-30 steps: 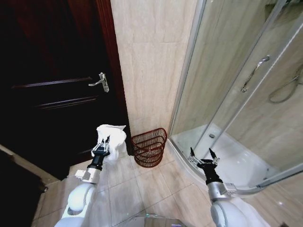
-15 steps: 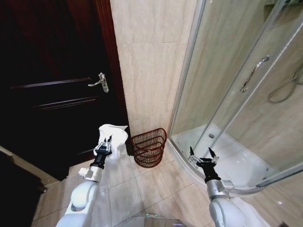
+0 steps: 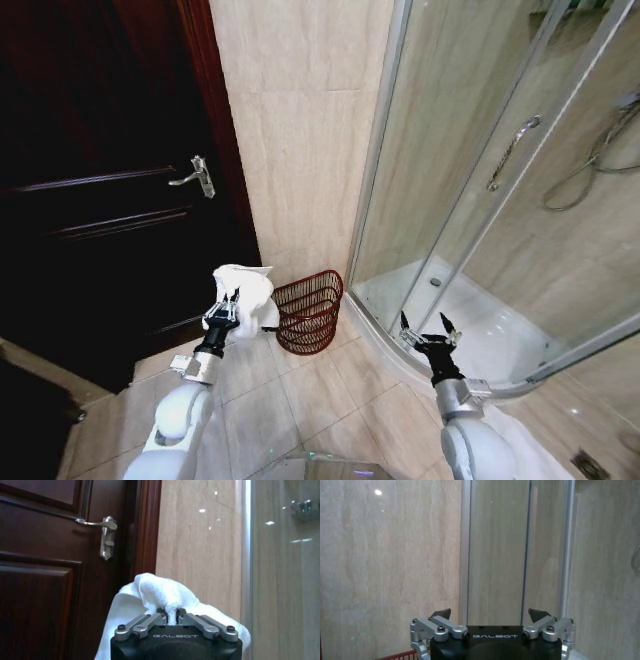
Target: Discard the used towel into the hamper.
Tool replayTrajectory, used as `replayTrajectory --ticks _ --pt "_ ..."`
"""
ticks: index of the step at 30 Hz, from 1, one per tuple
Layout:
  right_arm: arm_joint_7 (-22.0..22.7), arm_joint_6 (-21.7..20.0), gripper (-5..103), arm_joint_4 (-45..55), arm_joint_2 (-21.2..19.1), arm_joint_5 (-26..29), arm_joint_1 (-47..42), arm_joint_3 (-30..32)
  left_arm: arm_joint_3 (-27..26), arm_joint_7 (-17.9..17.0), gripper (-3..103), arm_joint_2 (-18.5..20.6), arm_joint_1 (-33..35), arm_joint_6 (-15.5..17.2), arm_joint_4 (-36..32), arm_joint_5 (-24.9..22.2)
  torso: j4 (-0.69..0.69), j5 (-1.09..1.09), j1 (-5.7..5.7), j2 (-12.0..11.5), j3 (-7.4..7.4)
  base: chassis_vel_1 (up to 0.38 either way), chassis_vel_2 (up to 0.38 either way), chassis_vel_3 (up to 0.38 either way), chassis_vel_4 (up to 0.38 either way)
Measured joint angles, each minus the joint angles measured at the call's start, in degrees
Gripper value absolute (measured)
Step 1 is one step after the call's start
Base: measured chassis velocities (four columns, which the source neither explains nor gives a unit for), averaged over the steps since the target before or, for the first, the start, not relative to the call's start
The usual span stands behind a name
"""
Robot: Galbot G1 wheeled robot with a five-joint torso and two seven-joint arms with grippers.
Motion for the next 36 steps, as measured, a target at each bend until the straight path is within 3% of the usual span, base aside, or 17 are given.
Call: replayTrajectory --ticks 8,13,17,21,30,36 --pt "0.4 -0.8 100 0.6 -0.5 0.3 0.8 0.2 2.7 5.9 7 3.3 -3.3 2.2 -1.6 -4.0 -0.03 0.00 0.00 0.0 0.00 0.000 0.000 0.000 0.000" --pt "0.5 -1.5 100 1.1 -0.7 0.5 1.2 0.8 6.8 6.5 7 6.8 -7.8 5.4 -1.6 -7.4 -0.01 0.00 0.00 0.0 0.00 0.000 0.000 0.000 0.000" --pt "0.5 -2.1 100 2.3 -0.5 0.7 0.7 1.5 12.3 6.4 7 10.2 -14.9 8.0 0.7 -10.2 -0.01 0.00 0.00 0.0 0.01 0.000 0.000 0.000 0.000" --pt "0.5 -3.0 100 4.8 -0.1 0.8 0.1 2.5 20.5 6.2 7 14.4 -28.5 9.6 8.1 -13.6 -0.04 0.00 0.01 0.0 0.01 0.000 0.000 0.000 0.000" --pt "0.5 -3.2 100 7.2 1.0 1.1 -0.8 4.5 30.7 7.1 7 15.1 -41.5 10.0 19.8 -17.3 0.00 0.01 0.02 0.0 0.02 0.000 0.000 0.000 0.000" --pt "0.5 -3.5 100 9.5 0.6 3.3 -2.0 7.3 36.3 3.2 7 12.0 -49.6 12.7 28.0 -15.0 -0.02 0.00 0.02 0.0 0.02 0.000 0.000 0.000 0.000"
